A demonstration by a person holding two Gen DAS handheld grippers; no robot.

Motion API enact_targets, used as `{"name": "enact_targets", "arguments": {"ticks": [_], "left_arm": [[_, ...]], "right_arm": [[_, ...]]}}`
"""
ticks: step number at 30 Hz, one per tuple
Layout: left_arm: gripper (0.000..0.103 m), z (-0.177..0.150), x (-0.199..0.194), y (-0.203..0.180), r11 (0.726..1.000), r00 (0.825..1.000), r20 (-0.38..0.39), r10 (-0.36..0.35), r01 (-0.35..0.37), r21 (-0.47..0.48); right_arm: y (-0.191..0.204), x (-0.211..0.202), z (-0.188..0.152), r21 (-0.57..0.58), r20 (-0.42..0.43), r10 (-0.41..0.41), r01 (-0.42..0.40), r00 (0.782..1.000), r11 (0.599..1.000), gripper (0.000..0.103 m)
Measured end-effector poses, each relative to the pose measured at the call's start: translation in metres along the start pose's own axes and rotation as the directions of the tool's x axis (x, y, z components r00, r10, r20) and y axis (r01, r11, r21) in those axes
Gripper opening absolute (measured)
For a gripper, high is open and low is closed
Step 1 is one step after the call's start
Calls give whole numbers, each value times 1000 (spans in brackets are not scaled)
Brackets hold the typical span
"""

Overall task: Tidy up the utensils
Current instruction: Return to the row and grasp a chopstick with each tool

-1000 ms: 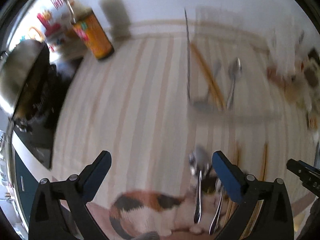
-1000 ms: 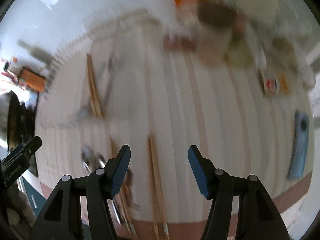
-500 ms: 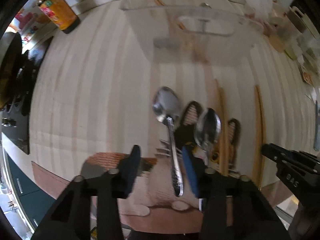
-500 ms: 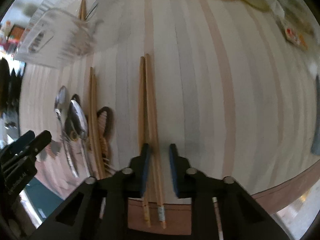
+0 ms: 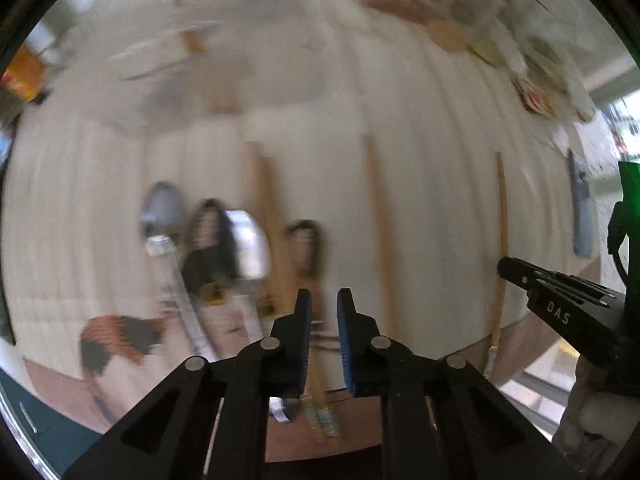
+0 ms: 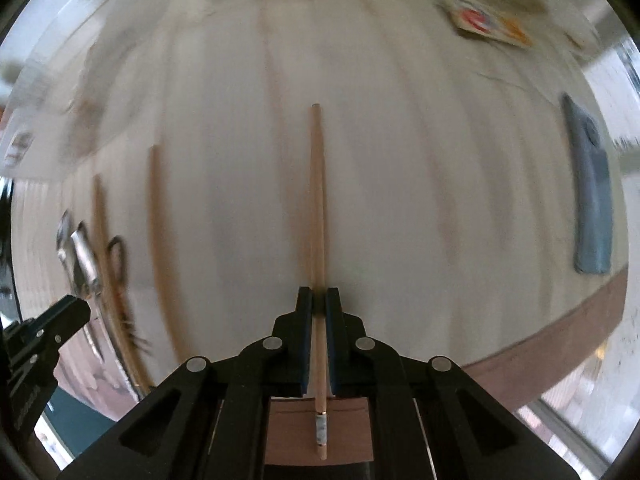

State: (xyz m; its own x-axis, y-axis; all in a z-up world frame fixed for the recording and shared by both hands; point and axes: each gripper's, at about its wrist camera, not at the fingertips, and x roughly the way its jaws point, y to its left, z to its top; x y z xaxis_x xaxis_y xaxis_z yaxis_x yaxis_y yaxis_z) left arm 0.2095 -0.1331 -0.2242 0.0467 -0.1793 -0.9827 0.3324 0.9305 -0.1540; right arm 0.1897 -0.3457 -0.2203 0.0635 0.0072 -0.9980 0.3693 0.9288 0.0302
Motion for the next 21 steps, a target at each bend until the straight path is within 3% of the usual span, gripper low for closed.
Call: {"name": "enact_targets", "arguments": {"ticks": [5, 11, 15, 17, 19, 21], "left_arm": [[12, 3, 29, -35, 998, 994, -106, -28, 34, 54], [19, 0, 34, -58, 992, 994, -99, 37, -24, 126], [19, 1, 33, -69, 988, 994, -85, 66, -53, 143], [16, 1, 33, -73, 986, 994, -77, 77, -65, 152], [7, -1, 31, -78, 984, 995, -59, 87, -77, 160], [7, -13, 30, -75, 984, 996, -53, 72, -62, 167]], "right_arm": [[-45, 0, 2, 98, -19, 66, -64, 998, 993, 6], [-77, 0, -1, 114, -32, 84, -79, 996, 990, 7], [-78, 1, -2, 109, -30, 72, -69, 997, 992, 7], [-72, -3, -1, 96, -31, 54, -51, 998, 994, 7], [-54, -1, 2, 90, -32, 40, -37, 999, 995, 6], [-46, 0, 2, 79, -29, 21, -18, 999, 997, 7]]}}
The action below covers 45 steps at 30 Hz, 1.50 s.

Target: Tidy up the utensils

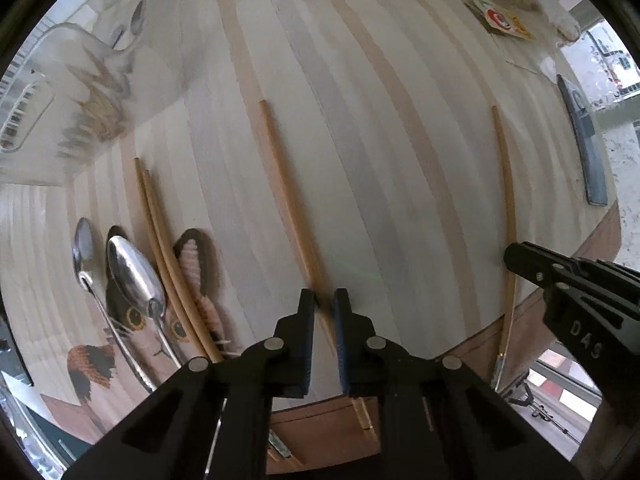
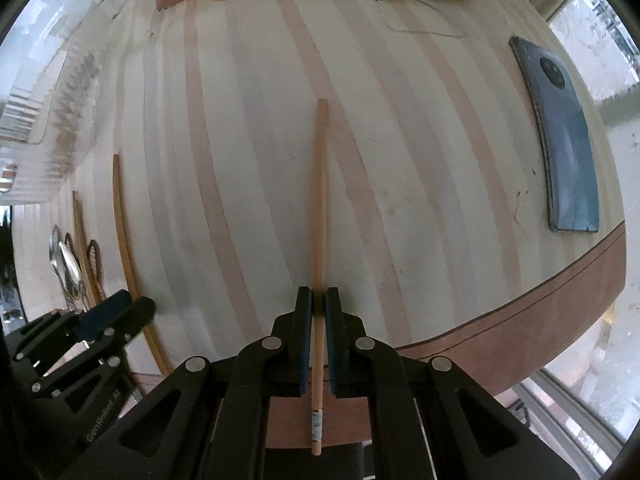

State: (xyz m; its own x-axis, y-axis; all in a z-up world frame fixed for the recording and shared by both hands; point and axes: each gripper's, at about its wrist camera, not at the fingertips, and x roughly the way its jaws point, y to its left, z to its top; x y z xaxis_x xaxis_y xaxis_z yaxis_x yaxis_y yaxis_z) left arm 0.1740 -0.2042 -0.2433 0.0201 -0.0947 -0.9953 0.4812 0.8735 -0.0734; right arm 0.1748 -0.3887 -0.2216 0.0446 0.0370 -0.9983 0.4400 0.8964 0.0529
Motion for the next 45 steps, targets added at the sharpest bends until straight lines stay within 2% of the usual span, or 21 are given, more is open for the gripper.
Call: {"name": "enact_targets", "arguments": {"ticks": [4, 9, 14, 24, 27, 30, 32, 33, 38, 45], "left_arm": [[4, 10, -4, -4, 1000, 1000, 17, -10, 9, 15], [5, 14, -3, -11, 1000, 1000, 23, -15, 15, 11], [14, 13, 0, -1, 997, 997, 19, -68, 69, -26], [22, 19, 4, -21, 999, 999, 16, -36, 36, 6], [22, 19, 4, -24, 1000, 999, 19, -30, 30, 2], [14, 18, 4, -27, 1000, 1000, 24, -11, 11, 1], [5, 16, 3, -23, 1000, 1000, 31, 6, -6, 1], [5, 16, 3, -20, 1000, 999, 33, -4, 5, -5], [4, 14, -3, -13, 1000, 999, 53, 9, -7, -24], [4, 16, -47, -7, 1000, 988, 152, 15, -12, -26]], "right_arm": [[26, 5, -2, -13, 12, -33, 33, 999, 999, 7], [31, 8, -5, -17, -10, -28, 28, 1000, 999, 7], [31, 9, -11, -31, -45, -43, 42, 998, 999, 9], [59, 11, -19, -72, -21, -82, 80, 996, 994, 15], [61, 9, -22, -68, 0, -76, 76, 997, 995, 15], [58, 9, -29, -70, 14, -78, 79, 997, 994, 14], [59, 9, -31, -81, 26, -100, 101, 995, 992, 9], [48, 3, -33, -86, 31, -101, 104, 994, 991, 8], [50, -2, -40, -87, 46, -97, 101, 994, 991, 7], [53, -23, -42, -99, 87, -66, 74, 994, 992, 7]]}}
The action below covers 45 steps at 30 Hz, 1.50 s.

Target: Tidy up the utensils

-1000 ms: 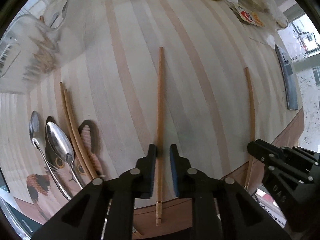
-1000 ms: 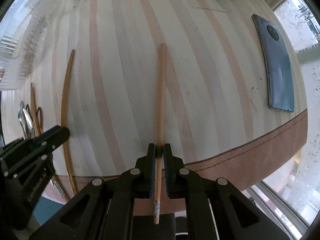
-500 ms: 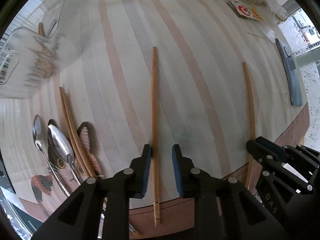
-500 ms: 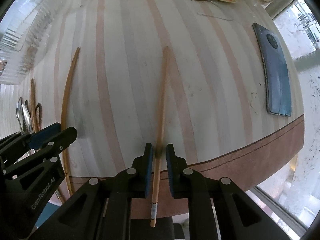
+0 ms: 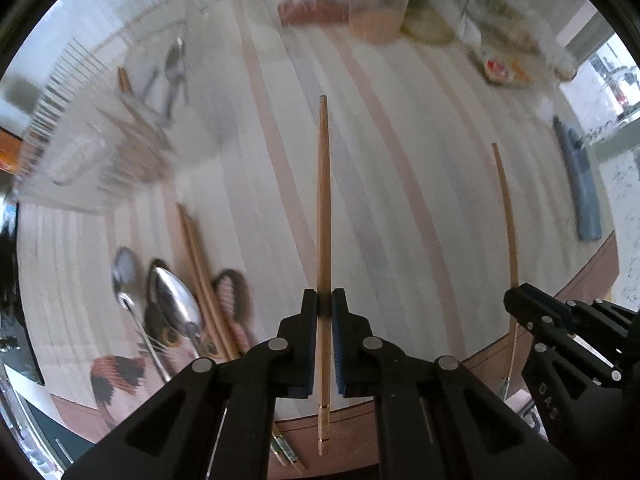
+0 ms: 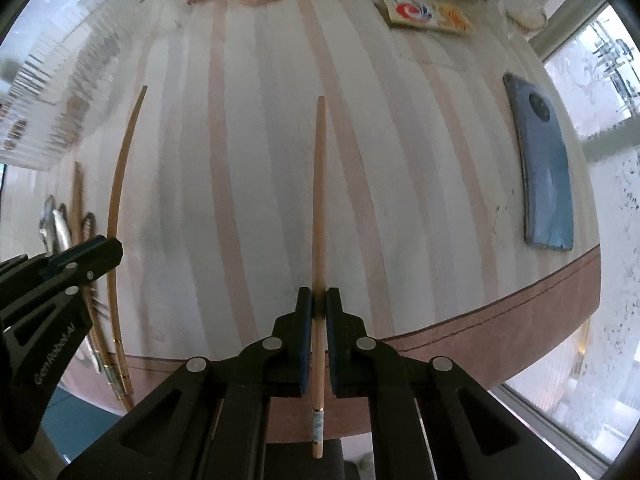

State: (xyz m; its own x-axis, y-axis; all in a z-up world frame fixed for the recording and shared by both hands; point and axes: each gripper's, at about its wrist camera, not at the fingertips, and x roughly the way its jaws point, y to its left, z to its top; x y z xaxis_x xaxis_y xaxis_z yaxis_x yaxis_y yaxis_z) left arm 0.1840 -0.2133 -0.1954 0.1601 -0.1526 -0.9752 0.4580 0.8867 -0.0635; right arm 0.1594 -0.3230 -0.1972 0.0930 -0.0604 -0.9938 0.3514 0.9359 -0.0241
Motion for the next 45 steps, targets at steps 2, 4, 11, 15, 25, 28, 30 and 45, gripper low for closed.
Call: {"name": "enact_targets", "arguments": {"ticks": [2, 4, 11, 15, 25, 28, 30, 45], "left_arm": [[4, 3, -14, 2, 1000, 999, 34, -2, 2, -2], [4, 7, -32, 6, 1000, 997, 73, -9, 10, -7], [4, 31, -106, 38, 998, 972, 233, -34, 47, -50], [5, 55, -139, 65, 993, 953, 302, -31, 65, -101], [5, 94, -169, 156, 960, 944, 329, 4, 88, -265], [4, 112, -166, 181, 948, 951, 309, -3, 101, -301], [4, 123, -163, 195, 943, 956, 294, -6, 103, -315], [5, 166, -78, 255, 907, 993, 59, -106, 120, -403]], "right_arm": [[1, -12, 2, -4, 29, 3, -3, 1000, 1000, 7], [3, -25, 3, -11, 63, -1, 1, 998, 1000, 7], [5, -90, 25, -4, 201, 34, -34, 979, 999, 7], [4, -130, 54, -12, 275, 88, -88, 957, 996, 7], [79, -173, 127, -187, 294, 332, -286, 896, 940, 7], [105, -169, 145, -218, 260, 380, -329, 888, 919, 7], [127, -167, 161, -229, 224, 407, -358, 885, 905, 7], [205, -96, 241, -217, 82, 344, -320, 935, 922, 7]]}}
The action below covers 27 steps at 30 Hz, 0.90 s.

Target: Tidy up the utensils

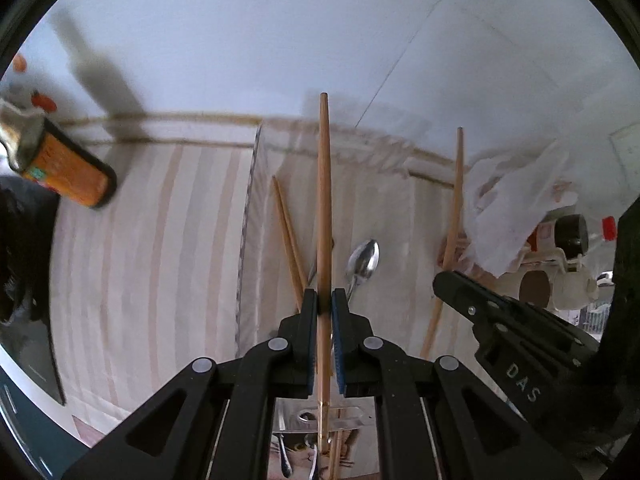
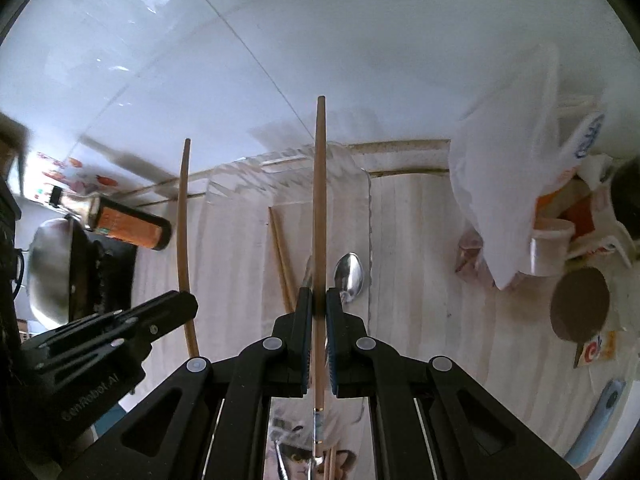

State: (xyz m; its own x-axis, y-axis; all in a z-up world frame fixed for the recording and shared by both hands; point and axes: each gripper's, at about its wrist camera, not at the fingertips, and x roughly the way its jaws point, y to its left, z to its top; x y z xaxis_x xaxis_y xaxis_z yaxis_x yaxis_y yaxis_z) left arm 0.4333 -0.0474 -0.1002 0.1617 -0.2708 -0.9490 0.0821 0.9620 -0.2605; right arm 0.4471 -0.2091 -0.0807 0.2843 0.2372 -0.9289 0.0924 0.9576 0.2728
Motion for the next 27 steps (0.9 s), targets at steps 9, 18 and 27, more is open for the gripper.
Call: {"name": "enact_targets", "arguments": {"ticks": [9, 18, 27], "left_arm": [[59, -18, -21, 7, 988, 982, 111, 155, -157, 9], [103, -75, -53, 31, 944, 888, 327, 322, -325, -47], [103, -164, 4, 93, 871, 859, 141, 492, -484, -89]], "right_arm": [[-5, 12, -3, 23, -36, -24, 25, 999, 999, 30], [-17, -31, -46, 69, 70, -47, 42, 996, 997, 40], [-36, 24, -188, 104, -137, -55, 70, 989, 992, 39]]}}
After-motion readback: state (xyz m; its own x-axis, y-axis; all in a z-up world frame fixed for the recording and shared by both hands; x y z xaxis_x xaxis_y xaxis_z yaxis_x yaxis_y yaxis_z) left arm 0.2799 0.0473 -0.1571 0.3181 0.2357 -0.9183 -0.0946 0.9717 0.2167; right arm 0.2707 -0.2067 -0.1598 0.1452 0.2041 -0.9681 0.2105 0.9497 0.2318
